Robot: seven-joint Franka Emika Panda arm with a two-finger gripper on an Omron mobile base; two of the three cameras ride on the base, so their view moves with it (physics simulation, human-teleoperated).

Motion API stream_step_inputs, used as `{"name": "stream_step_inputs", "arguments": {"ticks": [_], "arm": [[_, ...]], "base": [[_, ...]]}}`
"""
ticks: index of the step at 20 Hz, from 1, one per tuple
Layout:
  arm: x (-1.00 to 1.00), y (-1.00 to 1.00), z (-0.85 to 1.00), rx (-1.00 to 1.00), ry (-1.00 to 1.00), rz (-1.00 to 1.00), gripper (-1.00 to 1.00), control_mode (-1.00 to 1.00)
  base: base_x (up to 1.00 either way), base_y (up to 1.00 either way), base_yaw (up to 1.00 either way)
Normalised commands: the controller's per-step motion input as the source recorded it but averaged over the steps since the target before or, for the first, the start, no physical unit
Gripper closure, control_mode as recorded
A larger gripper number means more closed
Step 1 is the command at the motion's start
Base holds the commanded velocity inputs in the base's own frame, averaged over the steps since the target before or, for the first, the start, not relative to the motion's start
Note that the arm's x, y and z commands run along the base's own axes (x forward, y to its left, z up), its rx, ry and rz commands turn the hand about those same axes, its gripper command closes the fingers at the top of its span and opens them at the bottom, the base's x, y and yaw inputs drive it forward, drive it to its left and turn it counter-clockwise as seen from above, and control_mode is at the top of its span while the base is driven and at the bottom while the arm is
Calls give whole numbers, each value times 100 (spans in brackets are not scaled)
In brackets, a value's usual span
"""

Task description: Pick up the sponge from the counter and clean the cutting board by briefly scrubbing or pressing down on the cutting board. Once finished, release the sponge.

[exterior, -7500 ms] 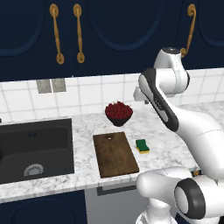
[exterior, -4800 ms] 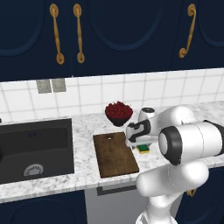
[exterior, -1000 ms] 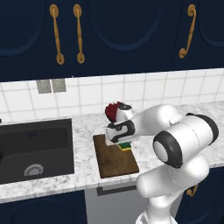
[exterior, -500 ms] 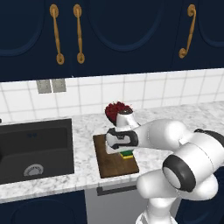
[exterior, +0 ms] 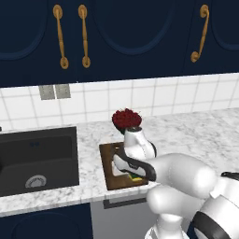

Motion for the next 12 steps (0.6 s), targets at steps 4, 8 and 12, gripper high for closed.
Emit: {"name": "stream_step_inputs", "arguments": {"ticks": [4, 8, 12], "arm": [[-74, 6, -48, -1, 0, -3, 100, -100], [-20, 53, -26, -2, -7, -5, 100, -100], [3, 83, 0, -3, -11, 0, 100, -100]], "base": [[0, 0, 0], [0, 0, 0], [0, 0, 0]]}}
